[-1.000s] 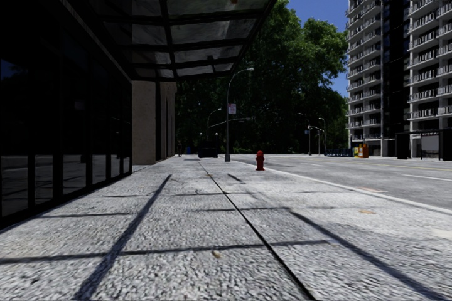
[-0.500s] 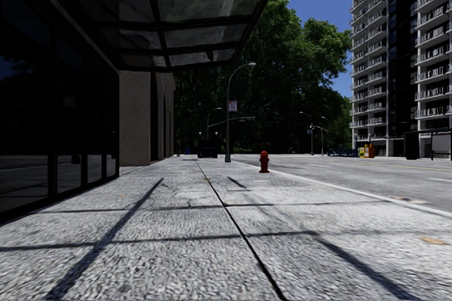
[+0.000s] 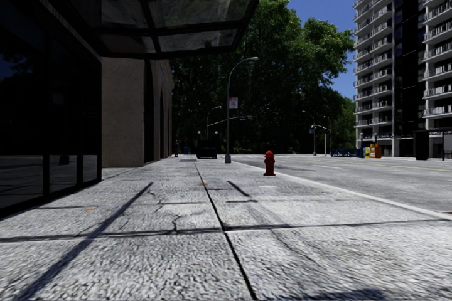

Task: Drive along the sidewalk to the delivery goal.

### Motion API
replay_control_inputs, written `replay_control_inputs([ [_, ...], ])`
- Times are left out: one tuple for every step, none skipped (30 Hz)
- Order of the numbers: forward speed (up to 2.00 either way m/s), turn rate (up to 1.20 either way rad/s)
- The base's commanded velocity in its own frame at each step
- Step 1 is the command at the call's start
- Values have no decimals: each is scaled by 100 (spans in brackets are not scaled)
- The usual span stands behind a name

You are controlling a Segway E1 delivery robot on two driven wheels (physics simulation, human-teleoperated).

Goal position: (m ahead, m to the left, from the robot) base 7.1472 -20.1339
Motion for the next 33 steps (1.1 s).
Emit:
replay_control_inputs([
  [200,18],
  [200,22],
  [200,22],
  [200,25],
  [200,26],
  [200,27],
  [200,27],
  [200,27],
  [200,30],
  [200,32],
  [200,32],
  [200,32],
  [200,32],
  [200,32],
  [200,32],
  [200,32],
  [200,32],
  [200,32],
  [200,32],
  [200,33],
  [200,33],
  [200,33],
  [200,33],
  [200,33],
  [200,0],
  [200,0],
  [200,0],
  [200,0],
  [200,0],
  [200,0],
  [200,0],
  [200,0],
  [200,0],
])
